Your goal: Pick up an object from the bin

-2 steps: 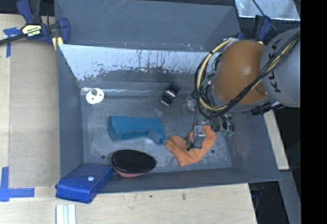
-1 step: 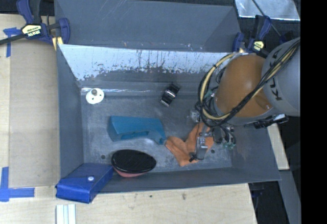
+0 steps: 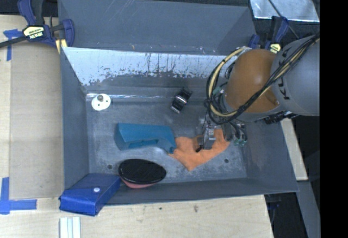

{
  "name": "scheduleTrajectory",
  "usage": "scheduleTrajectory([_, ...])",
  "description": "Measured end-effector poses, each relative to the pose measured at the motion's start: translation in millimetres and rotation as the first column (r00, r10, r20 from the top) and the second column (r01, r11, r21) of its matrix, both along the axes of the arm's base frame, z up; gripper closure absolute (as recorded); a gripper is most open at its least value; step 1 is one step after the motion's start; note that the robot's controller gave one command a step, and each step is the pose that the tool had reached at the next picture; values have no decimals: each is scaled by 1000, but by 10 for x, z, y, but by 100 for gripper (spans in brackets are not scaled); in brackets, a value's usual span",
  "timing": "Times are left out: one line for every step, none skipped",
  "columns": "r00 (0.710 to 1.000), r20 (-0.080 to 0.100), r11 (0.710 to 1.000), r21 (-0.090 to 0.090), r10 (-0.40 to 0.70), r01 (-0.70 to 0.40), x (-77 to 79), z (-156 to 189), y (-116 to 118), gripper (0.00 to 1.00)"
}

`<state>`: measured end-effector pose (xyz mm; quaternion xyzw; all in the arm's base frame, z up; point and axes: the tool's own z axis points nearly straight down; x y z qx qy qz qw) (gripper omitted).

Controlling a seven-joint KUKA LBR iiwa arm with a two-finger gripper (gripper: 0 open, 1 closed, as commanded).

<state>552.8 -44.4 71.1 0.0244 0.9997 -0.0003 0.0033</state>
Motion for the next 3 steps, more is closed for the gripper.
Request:
scheduleTrajectory([1000,0,1000,0,0,0,0,0,0,100])
scheduleTrajectory([1000,-1,1000,1,26,-26,-189,0,-95,100])
scheduleTrajectory([1000,-5,1000,1,26,-26,5,-6,-194,100])
